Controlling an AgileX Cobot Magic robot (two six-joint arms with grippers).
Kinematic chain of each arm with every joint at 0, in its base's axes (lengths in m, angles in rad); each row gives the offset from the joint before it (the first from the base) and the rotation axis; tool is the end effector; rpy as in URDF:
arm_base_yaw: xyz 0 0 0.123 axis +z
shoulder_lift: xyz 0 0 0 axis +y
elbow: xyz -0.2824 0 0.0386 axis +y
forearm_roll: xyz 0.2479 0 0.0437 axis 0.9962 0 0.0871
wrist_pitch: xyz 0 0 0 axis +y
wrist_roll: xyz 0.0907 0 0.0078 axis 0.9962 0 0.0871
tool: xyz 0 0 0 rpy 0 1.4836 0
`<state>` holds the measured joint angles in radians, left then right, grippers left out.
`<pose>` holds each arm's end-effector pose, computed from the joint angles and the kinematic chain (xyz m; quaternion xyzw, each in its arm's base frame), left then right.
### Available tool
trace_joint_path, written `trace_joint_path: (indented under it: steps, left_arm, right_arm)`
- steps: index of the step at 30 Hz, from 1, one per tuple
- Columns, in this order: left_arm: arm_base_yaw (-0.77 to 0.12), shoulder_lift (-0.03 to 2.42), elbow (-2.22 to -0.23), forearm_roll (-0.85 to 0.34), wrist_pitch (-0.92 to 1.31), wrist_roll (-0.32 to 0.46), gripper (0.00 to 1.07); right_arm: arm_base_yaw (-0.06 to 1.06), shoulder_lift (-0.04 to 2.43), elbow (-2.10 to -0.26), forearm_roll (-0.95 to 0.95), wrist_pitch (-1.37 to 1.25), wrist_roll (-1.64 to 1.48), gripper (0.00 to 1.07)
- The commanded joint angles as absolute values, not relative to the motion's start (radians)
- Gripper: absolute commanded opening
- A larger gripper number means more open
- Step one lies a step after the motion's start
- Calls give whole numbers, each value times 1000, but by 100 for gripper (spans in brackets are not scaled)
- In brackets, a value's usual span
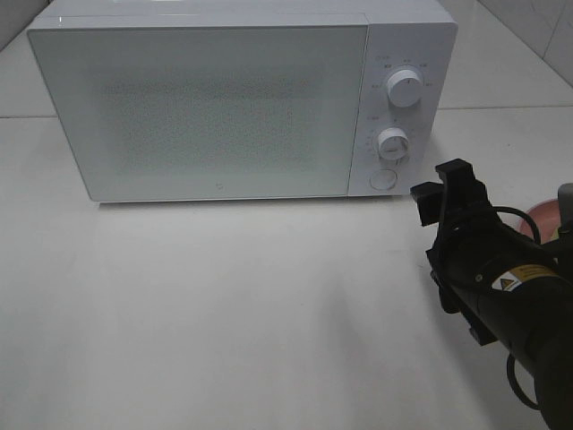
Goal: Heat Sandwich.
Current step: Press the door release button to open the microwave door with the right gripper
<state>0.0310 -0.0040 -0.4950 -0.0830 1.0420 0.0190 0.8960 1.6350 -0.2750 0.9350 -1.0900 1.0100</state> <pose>-0.0041 -0.0067 0.2775 -0.0039 0.8478 -0.0282 0.5295 0.1815 0.1230 0.1428 0.4542 0.6614 0.3648 0.4724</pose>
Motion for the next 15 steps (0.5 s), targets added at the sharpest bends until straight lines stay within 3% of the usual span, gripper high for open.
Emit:
trace_joint_path:
  steps: [1, 2, 5, 6, 7, 9, 15]
  left_arm:
    - [34, -27, -494, -88, 1036, 21, 101]
    - [34, -27, -494, -88, 1036, 21, 101]
    - [34, -27, -494, -88, 1036, 21, 101]
    - [34, -27, -494, -88, 1036, 21, 101]
    - [34, -27, -494, -88, 1036, 21, 101]
    - [34, -27, -494, -88, 1036, 21, 101]
    - [34, -27, -494, -88, 1036, 21, 101]
  right_arm:
    - [902, 1637, -283, 929, -1066, 1078, 61]
    - [902, 1637, -283, 929, -1066, 1078, 61]
    - [902, 1637, -283, 930, -1066, 1081, 36]
    - [902, 1637, -283, 930, -1066, 1081, 36]
    - [902, 1637, -283, 931, -1066, 1094, 17]
    - [902, 1637, -283, 929, -1066, 1118, 0]
    - [902, 1637, -283, 923, -1066, 1231, 0]
